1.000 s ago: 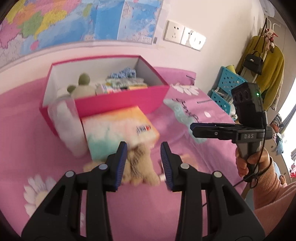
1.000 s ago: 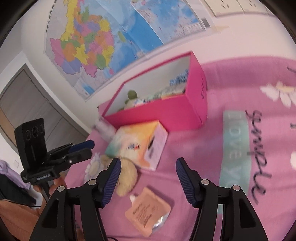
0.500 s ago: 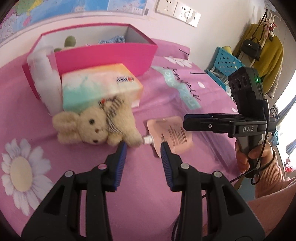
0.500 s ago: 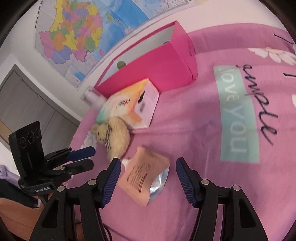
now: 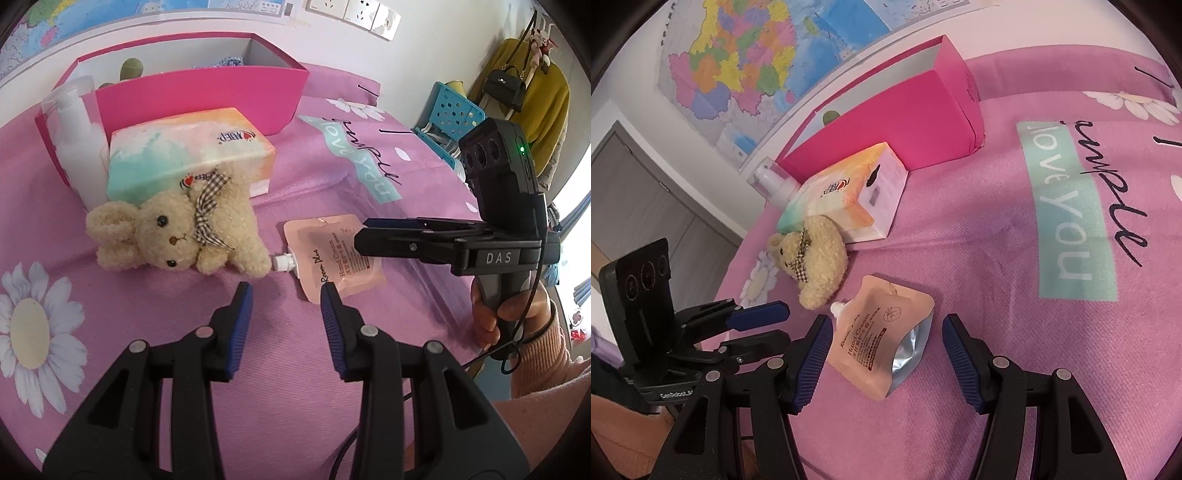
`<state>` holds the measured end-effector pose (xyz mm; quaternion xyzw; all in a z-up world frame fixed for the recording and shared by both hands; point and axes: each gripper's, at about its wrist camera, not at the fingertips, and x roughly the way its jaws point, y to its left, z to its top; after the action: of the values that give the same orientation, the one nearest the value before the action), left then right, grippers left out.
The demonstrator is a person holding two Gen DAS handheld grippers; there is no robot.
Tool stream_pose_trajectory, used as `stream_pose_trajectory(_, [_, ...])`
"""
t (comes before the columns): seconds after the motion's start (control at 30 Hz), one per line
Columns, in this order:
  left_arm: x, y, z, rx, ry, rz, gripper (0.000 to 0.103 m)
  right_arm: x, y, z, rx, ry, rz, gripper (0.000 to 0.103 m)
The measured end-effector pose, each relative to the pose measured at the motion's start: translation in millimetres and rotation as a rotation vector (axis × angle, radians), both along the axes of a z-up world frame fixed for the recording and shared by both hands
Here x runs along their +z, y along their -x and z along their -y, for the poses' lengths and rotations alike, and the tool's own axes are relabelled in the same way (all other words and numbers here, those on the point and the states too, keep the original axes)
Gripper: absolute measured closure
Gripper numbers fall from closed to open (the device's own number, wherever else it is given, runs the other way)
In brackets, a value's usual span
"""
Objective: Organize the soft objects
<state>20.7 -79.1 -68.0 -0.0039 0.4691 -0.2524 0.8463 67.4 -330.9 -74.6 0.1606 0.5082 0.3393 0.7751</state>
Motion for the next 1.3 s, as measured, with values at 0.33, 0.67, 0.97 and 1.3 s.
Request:
stream_pose_trajectory(0.33, [-13.6, -5.0, 4.3, -0.005, 0.002, -0.043, 0.064, 1.0, 2.1, -4.2, 0.003, 0.063, 0.041, 0.054])
stream_pose_trajectory(0.67, [-22.0, -18.6, 15.1, 0.000, 0.004, -0.063, 0.064, -2.7, 0.9, 3.2, -0.006, 0.072, 0.046, 0.069])
stream_pose_trajectory(0.97, [-22.5, -26.3, 25.8, -0.007, -0.003, -0.048, 0.064, -3.5, 2.6, 5.6, -0.002, 0.063, 0.032, 0.069])
stream_pose_trajectory(1.3, [-20.8, -24.3, 34.5, -0.031, -0.014, -0.046, 0.064, -3.6, 7.8, 6.5, -0.007, 0.048, 0.034, 0.071])
